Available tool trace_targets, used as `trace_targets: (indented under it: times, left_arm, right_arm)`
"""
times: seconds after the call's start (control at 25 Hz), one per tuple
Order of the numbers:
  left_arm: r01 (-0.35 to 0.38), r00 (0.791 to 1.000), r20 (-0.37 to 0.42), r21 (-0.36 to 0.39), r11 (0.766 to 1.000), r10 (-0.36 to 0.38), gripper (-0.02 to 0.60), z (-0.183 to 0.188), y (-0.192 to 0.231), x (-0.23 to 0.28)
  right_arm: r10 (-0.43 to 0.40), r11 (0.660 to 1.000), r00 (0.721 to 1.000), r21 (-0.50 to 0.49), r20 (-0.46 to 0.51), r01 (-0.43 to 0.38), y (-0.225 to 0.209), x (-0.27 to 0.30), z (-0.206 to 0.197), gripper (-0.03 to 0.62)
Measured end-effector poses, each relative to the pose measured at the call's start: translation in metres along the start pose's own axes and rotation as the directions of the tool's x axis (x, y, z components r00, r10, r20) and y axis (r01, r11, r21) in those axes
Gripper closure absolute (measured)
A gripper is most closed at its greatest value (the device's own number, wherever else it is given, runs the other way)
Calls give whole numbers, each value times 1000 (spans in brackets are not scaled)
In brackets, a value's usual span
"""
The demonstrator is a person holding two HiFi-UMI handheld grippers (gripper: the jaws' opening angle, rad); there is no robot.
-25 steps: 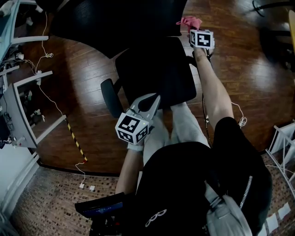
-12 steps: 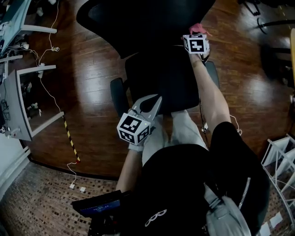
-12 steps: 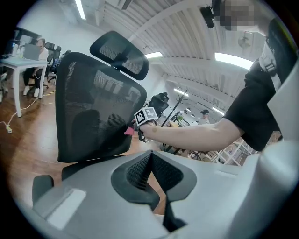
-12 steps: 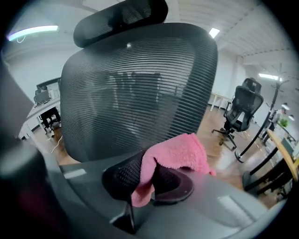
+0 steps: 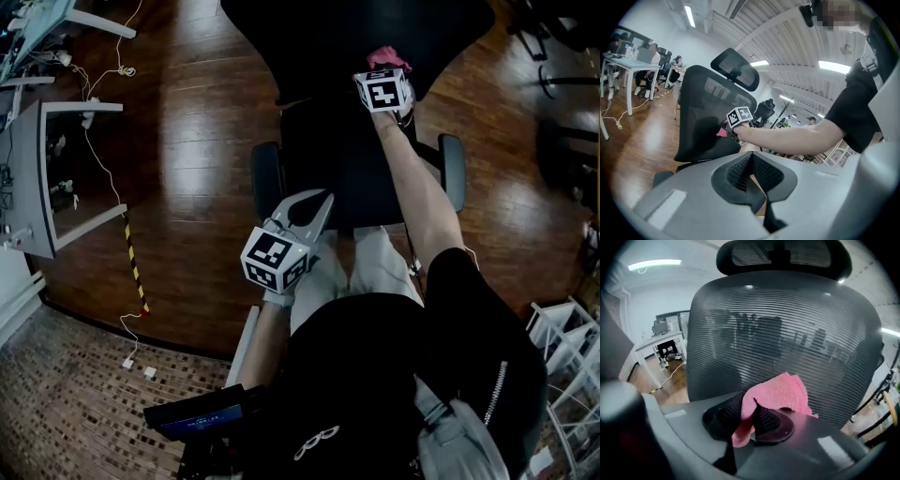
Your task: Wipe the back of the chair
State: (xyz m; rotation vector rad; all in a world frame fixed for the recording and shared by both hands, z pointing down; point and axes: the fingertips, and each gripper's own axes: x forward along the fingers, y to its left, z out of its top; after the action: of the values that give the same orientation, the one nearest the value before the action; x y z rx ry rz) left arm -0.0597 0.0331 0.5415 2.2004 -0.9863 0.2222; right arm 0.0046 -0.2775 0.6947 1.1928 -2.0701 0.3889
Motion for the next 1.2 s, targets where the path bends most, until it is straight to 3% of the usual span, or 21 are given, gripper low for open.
trace_targets:
  times: [0.36, 0.6, 0.88, 1.0, 1.2]
  left_arm:
    - [-31, 999, 19, -19, 999, 31, 589, -11, 26, -51]
    - [-90, 994, 54, -28, 996, 92, 589, -12, 45, -81]
    - [-123, 990, 72, -33, 992, 125, 589, -9, 59, -100]
    - [-115, 991, 69, -25, 993, 116, 589, -9, 55, -97]
    - [-88, 995, 46, -11, 996, 89, 589, -8, 48, -83]
  right_arm:
    - [182, 967, 983, -183, 25, -175, 141, 21, 47, 550]
    - [304, 911, 952, -305, 45, -277, 222, 31, 88, 549]
    - [459, 819, 886, -420, 69, -392, 287, 22, 123, 549]
    - [444, 840, 892, -384, 82, -383, 275, 23, 125, 550]
    - [342, 910, 934, -284, 104, -302, 210, 26, 117, 549]
